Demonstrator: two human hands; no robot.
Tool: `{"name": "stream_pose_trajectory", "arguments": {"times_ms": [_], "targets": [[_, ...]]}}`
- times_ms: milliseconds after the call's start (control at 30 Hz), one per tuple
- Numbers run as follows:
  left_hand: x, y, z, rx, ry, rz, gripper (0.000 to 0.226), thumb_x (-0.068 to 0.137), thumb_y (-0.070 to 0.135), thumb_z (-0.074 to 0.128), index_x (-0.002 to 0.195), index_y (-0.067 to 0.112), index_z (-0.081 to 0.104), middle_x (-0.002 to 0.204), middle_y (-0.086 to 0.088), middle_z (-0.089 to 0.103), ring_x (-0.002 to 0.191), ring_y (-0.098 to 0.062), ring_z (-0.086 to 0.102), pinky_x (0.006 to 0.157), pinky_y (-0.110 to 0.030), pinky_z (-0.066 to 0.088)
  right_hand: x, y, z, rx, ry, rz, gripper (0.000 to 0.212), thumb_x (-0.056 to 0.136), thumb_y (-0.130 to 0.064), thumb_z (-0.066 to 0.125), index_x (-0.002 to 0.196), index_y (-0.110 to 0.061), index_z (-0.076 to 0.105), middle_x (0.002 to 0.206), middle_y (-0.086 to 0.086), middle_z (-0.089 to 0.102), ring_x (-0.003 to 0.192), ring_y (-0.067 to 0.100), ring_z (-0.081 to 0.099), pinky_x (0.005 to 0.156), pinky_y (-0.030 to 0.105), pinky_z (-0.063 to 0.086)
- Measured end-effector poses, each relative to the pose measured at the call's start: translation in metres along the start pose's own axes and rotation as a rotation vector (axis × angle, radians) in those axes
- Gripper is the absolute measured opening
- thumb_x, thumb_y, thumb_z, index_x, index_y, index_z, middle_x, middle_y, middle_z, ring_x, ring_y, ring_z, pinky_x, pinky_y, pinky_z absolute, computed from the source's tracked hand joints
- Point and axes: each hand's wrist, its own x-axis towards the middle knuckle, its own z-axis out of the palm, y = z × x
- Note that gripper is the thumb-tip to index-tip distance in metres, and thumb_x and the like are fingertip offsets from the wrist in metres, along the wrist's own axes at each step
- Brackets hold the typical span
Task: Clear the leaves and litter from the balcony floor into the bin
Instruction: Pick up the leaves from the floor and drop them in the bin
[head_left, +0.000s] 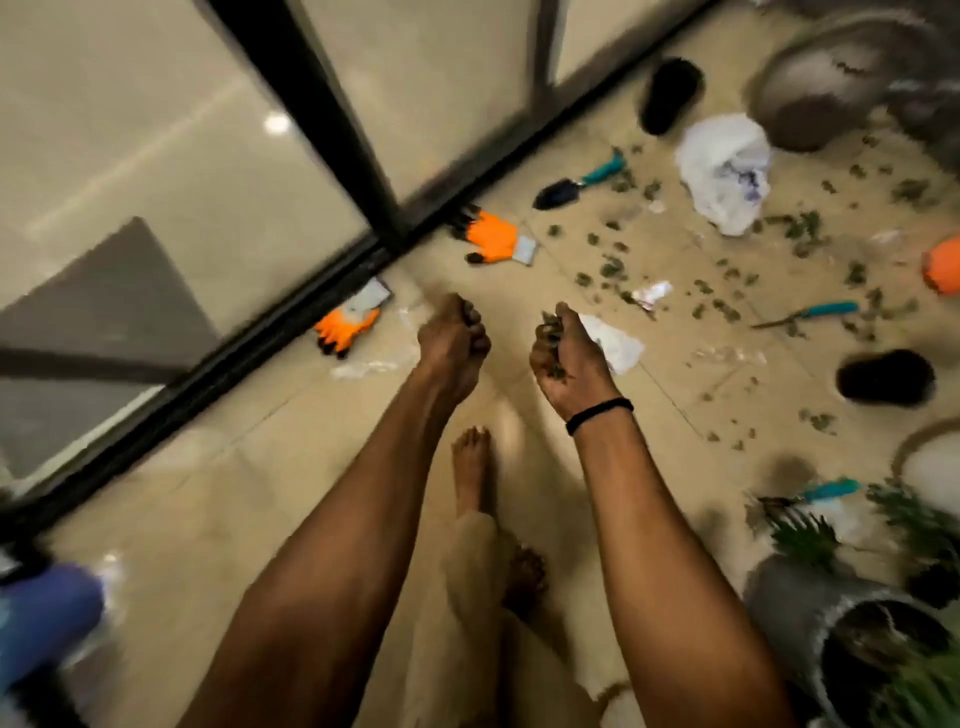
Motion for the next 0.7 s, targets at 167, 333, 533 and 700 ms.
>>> {"name": "stream_pose_trajectory", "arguments": {"times_ms": [167, 333, 533, 700], "targets": [[-0.03, 0.075, -0.134, -0.263, 0.143, 0.09, 0.035, 0.106, 0.021, 0.039, 0.072, 0.017, 0.043, 0.046, 0.007, 0.04, 0.034, -0.004, 0.029, 0.035, -0.016, 0.022, -0.042, 0.103, 0.109, -0.188, -0.156, 0.076, 0.031, 0.103, -0.025, 0.049, 0.075, -0.014, 0.047, 0.045, -0.006, 0.036, 0.033, 0.004, 0.028, 0.032, 0.016, 0.023], [-0.054, 0.128, -0.292, -0.482, 0.297, 0.186, 0.026, 0.1, 0.014, 0.047, 0.074, 0.015, 0.049, 0.048, 0.008, 0.042, 0.035, -0.003, 0.031, 0.036, -0.017, 0.02, -0.068, 0.242, 0.192, -0.372, -0.284, 0.159, 0.028, 0.102, -0.025, 0.051, 0.075, -0.018, 0.049, 0.046, -0.008, 0.037, 0.033, 0.001, 0.03, 0.03, 0.014, 0.021], [-0.081, 0.152, -0.49, -0.645, 0.482, 0.209, 0.014, 0.097, 0.013, 0.049, 0.085, 0.013, 0.055, 0.053, 0.006, 0.043, 0.038, -0.004, 0.032, 0.037, -0.018, 0.022, -0.1, 0.431, 0.255, -0.575, -0.311, 0.275, 0.028, 0.101, -0.028, 0.052, 0.076, -0.017, 0.046, 0.048, -0.006, 0.04, 0.033, 0.003, 0.029, 0.028, 0.016, 0.021], [-0.113, 0.16, -0.65, -0.742, 0.606, 0.17, 0.013, 0.096, 0.016, 0.049, 0.085, 0.015, 0.056, 0.06, 0.004, 0.046, 0.044, -0.006, 0.036, 0.04, -0.019, 0.025, -0.141, 0.585, 0.297, -0.691, -0.321, 0.396, 0.026, 0.101, -0.03, 0.052, 0.08, -0.016, 0.047, 0.055, -0.003, 0.042, 0.035, 0.004, 0.031, 0.029, 0.017, 0.023]]}}
